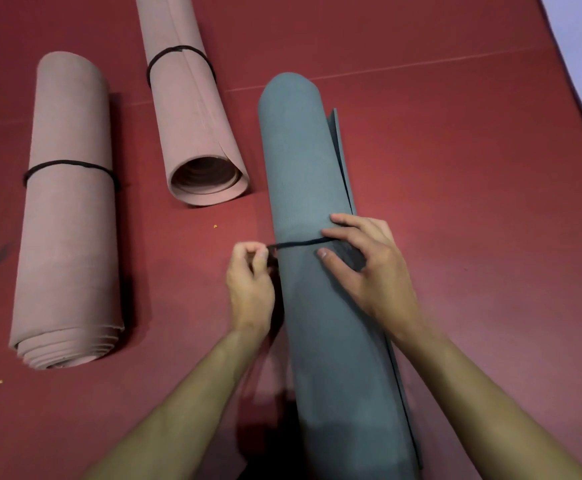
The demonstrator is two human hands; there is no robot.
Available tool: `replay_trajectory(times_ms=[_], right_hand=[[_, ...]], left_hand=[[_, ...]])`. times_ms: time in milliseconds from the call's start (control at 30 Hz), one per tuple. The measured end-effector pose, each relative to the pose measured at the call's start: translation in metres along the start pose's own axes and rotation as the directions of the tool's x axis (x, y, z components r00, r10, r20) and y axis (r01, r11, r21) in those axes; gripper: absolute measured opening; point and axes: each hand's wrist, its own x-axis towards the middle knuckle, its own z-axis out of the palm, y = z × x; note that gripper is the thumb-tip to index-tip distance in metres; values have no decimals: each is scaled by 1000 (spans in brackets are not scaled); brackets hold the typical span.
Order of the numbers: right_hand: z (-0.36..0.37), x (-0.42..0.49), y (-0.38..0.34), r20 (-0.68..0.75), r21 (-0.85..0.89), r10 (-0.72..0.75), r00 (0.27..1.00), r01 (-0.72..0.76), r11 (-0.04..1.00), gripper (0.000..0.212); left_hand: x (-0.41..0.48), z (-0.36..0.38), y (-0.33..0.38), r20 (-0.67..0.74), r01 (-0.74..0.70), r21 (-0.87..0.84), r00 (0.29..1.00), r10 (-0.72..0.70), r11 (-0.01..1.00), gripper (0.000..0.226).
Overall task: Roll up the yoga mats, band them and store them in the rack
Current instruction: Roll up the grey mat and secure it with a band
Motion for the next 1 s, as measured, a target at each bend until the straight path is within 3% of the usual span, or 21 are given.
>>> replay_trajectory(times_ms=[67, 167, 233, 333, 433, 500, 667, 833, 933, 1000], right_hand=[[-8, -1, 4, 15, 34, 68, 998, -68, 997, 31], [-20, -8, 8, 34, 46, 167, 985, -169, 985, 33], [-25, -13, 6, 36, 34, 213, 976, -214, 976, 40], [-27, -22, -8, 119, 3, 286, 951, -289, 957, 77], [-23, -30, -21, 256, -82, 364, 896, -355, 931, 125], [-22, -32, -23, 291, -83, 387, 875, -380, 921, 136], [-23, -25, -9, 227, 82, 429, 874, -457, 886, 135], [-8, -8, -15, 190, 339, 478, 857, -515, 788, 134], [-2, 22, -11, 209, 342, 454, 866, -500, 796, 129], [4, 36, -8, 244, 285, 397, 885, -457, 843, 123]], left_hand=[[15, 8, 8, -6, -23, 20, 1000, 23, 1000, 28], [5, 12, 6, 102, -93, 81, 991, 84, 992, 21], [-17, 8, -6, 175, -45, 42, 984, 37, 998, 26], [-27, 10, -15, 258, 100, 37, 960, -107, 994, 39], [-14, 16, -14, 241, 93, 105, 964, -116, 990, 41], [-6, 19, -11, 204, 78, 173, 972, -113, 982, 38], [-5, 25, 0, 133, -7, 178, 991, -17, 984, 38], [24, 16, 24, 2, -111, 138, 994, 112, 984, 20], [42, 17, 41, 41, -117, 234, 993, 110, 965, 15], [33, 19, 46, 98, -105, 244, 992, 83, 964, 30]])
